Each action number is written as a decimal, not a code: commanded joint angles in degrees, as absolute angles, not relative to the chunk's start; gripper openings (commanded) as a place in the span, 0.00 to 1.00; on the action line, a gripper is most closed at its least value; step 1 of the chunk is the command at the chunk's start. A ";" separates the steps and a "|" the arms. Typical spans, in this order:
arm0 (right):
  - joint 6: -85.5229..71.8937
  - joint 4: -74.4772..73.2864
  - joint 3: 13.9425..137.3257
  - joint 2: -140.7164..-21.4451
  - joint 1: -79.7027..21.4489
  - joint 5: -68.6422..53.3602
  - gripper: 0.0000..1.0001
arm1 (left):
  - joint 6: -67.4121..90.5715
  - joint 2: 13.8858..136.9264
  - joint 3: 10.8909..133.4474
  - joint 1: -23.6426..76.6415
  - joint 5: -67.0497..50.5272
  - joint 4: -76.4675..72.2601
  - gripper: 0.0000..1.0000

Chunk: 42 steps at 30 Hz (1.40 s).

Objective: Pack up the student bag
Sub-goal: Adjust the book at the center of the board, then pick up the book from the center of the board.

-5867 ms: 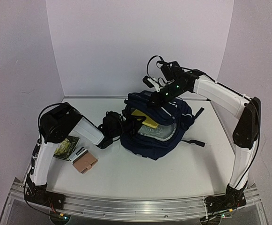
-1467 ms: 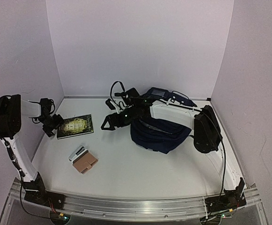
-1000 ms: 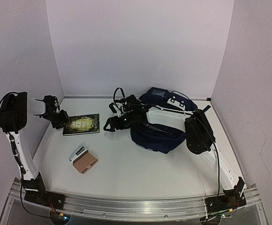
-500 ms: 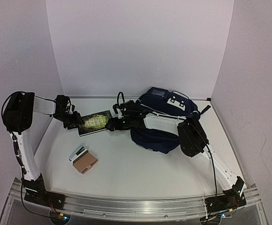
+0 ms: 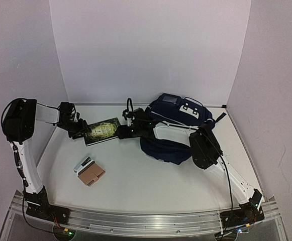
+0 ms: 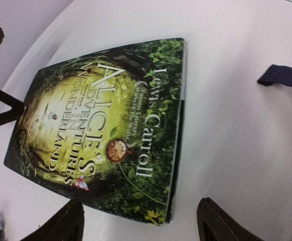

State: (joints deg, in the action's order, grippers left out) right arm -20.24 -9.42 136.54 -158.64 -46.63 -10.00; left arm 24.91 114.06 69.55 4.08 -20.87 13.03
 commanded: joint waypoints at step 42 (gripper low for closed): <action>-22.61 -1.67 101.02 -135.11 -53.52 -34.97 0.56 | 37.80 80.43 42.49 7.99 -17.94 23.28 0.81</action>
State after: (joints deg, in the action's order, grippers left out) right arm -24.33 -3.60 101.95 -138.41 -52.80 -36.73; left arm 36.40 79.91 43.76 7.74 -20.50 22.62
